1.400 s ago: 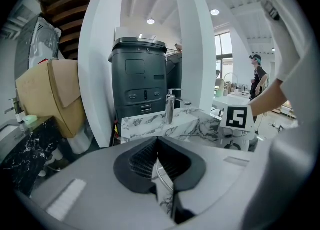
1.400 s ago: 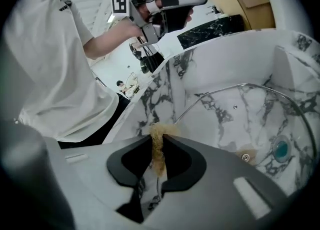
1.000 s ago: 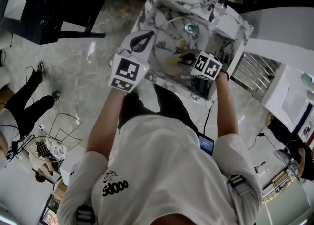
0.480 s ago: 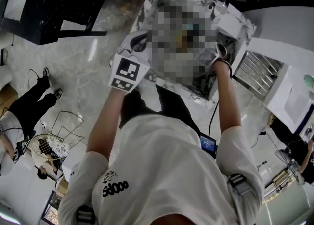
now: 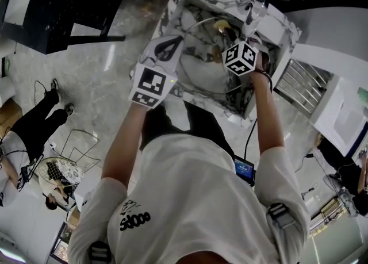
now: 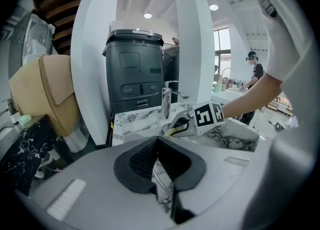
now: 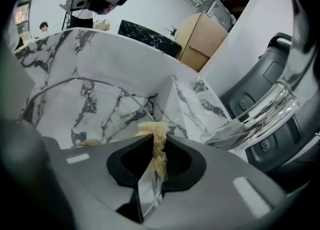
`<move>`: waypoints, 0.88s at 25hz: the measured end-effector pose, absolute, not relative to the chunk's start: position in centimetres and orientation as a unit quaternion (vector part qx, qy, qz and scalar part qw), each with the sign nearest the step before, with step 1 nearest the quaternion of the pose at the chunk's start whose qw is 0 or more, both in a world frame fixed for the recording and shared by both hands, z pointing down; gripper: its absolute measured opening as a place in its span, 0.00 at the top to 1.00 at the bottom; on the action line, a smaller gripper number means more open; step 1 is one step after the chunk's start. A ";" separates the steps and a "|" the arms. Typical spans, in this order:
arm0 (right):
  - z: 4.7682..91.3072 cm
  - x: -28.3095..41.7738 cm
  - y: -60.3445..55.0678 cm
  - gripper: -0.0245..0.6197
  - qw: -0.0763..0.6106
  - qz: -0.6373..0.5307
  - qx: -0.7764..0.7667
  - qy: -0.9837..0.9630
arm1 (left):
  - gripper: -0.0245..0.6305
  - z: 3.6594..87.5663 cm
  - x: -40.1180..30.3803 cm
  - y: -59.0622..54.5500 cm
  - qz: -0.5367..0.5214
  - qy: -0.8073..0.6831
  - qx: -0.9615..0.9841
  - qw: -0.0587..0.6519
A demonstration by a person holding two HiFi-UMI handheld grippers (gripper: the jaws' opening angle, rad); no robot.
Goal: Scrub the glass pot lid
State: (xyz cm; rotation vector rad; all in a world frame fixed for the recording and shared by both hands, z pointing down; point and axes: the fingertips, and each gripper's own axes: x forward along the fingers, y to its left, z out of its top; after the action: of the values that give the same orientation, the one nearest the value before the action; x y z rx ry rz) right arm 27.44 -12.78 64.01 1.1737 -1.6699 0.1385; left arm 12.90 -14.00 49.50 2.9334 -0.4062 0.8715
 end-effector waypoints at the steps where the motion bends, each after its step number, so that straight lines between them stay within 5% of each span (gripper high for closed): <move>1: 63.8 27.7 -12.8 0.87 0.524 0.047 0.497 -0.690 | 0.95 49.5 12.9 -13.9 0.282 -0.130 0.950 0.027; 7: 63.3 28.1 -12.1 0.88 0.544 0.018 0.497 -0.676 | 0.95 49.6 12.9 -13.7 0.282 -0.127 0.951 0.027; 22: 66.0 21.4 -2.8 0.87 0.528 0.165 0.315 -0.771 | 0.95 49.3 12.8 -12.7 0.281 -0.112 0.953 0.019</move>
State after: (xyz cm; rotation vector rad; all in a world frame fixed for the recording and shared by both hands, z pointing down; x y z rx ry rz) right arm 21.36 -2.84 66.02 0.7517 -1.8423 0.3934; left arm 12.81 -12.69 49.35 2.9572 -0.3471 0.8728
